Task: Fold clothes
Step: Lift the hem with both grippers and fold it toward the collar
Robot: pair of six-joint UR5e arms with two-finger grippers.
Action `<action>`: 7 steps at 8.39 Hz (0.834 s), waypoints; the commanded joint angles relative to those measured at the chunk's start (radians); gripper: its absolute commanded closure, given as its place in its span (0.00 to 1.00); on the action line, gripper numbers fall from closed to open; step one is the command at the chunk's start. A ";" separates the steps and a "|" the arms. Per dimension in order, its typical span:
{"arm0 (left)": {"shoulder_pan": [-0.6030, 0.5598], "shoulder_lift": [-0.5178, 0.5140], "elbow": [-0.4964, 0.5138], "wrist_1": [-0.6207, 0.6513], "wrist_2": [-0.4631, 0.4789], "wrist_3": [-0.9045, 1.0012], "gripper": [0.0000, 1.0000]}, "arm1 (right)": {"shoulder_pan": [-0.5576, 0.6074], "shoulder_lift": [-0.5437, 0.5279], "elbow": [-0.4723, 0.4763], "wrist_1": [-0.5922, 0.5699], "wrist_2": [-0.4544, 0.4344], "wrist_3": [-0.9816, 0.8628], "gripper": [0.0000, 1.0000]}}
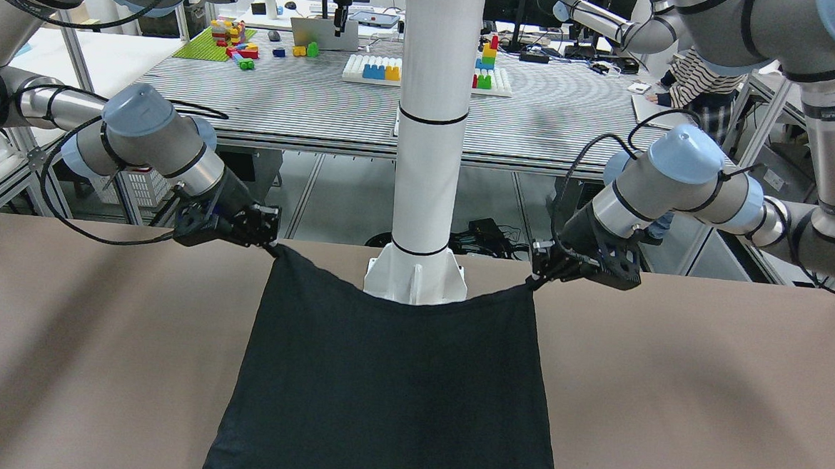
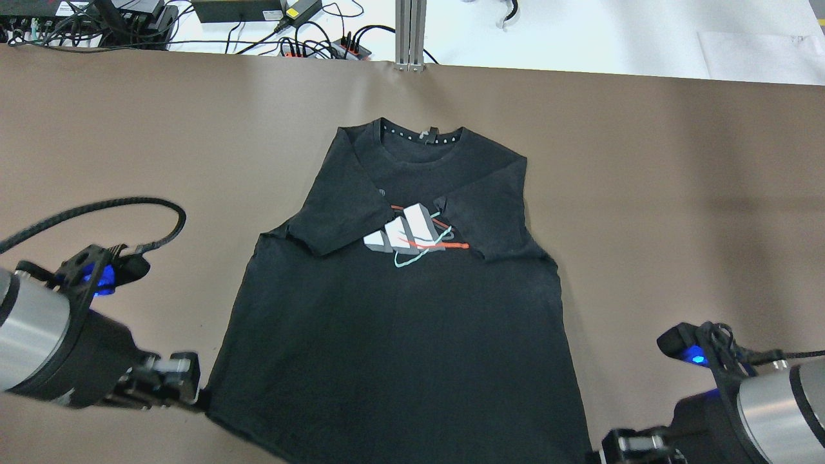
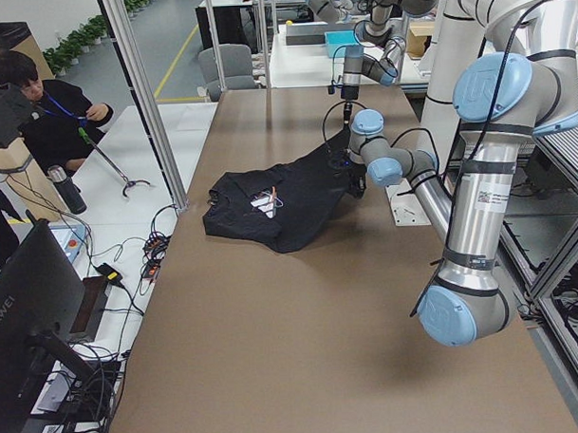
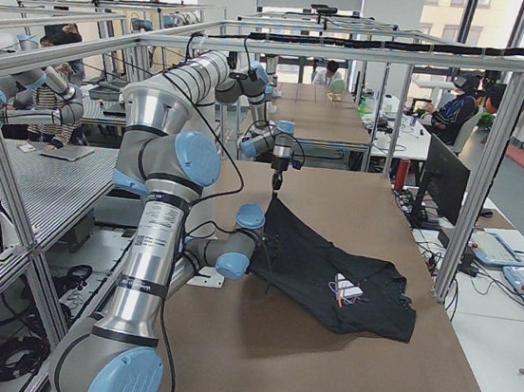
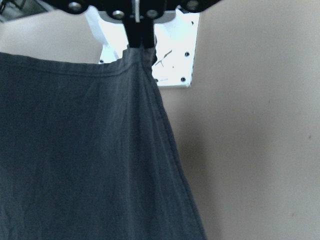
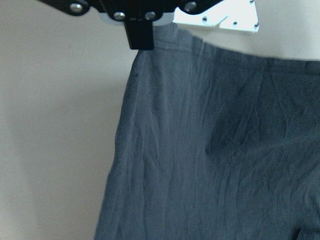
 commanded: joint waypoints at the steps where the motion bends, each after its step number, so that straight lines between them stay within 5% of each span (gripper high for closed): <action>1: 0.135 0.098 -0.167 0.004 -0.039 0.006 1.00 | -0.120 -0.021 0.078 -0.004 0.088 -0.008 1.00; 4: 0.038 0.080 -0.054 0.002 -0.017 0.011 1.00 | -0.071 -0.022 0.052 -0.099 0.000 -0.011 1.00; 7: -0.158 -0.083 0.216 0.001 0.041 0.148 1.00 | 0.132 0.064 -0.185 -0.104 -0.019 -0.123 1.00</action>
